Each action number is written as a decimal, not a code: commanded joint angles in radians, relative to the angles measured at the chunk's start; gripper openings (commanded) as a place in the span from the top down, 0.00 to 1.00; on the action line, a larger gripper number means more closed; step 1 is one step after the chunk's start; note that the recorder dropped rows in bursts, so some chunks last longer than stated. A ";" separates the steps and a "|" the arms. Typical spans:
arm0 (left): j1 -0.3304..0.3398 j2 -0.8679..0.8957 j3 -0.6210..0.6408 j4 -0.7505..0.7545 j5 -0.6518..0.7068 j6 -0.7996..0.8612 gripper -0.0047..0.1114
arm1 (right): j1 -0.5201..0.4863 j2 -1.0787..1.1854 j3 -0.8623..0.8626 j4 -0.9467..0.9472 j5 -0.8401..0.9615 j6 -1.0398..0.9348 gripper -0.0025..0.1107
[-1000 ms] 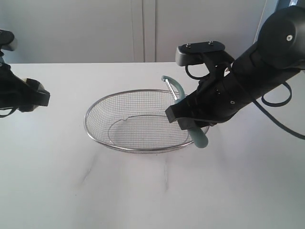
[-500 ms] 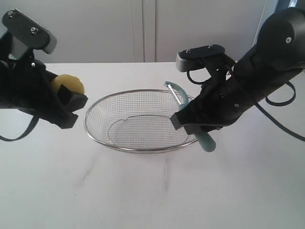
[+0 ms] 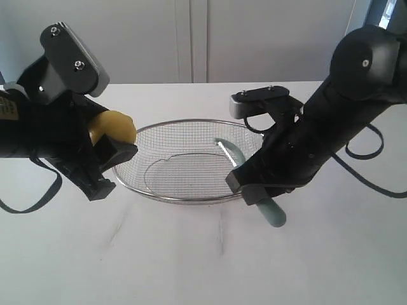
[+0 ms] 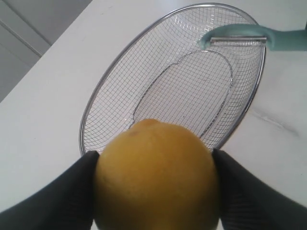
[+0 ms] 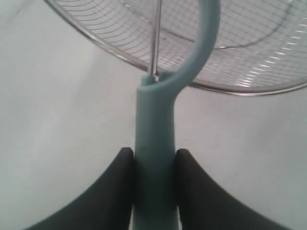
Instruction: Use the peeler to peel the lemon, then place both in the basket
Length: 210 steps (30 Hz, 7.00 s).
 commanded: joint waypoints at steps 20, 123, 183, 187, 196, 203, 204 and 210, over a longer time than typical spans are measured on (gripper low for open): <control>-0.084 -0.013 -0.004 -0.009 -0.007 0.002 0.96 | -0.003 0.111 0.003 0.474 0.109 -0.344 0.98; -0.084 0.095 0.031 -0.015 -0.152 -0.116 0.96 | -0.058 0.192 0.003 0.809 0.267 -0.450 0.98; -0.084 0.006 0.031 -0.012 -0.130 -0.114 0.96 | -0.033 0.197 0.044 0.856 0.275 -0.535 0.98; -0.084 0.006 0.031 -0.012 -0.130 -0.114 0.96 | -0.031 0.197 0.044 0.895 0.300 -0.549 0.98; -0.084 0.017 0.031 -0.012 -0.130 -0.114 0.96 | -0.031 0.197 0.044 0.945 0.353 -0.575 0.98; -0.084 0.020 0.031 -0.012 -0.130 -0.114 0.96 | -0.033 0.197 0.044 0.945 0.342 -0.581 0.98; -0.084 0.020 0.031 -0.012 -0.130 -0.114 0.96 | -0.033 0.197 0.044 0.945 0.342 -0.581 0.98; -0.084 0.020 0.031 -0.012 -0.130 -0.114 0.96 | -0.079 0.195 0.044 0.947 0.360 -0.581 0.98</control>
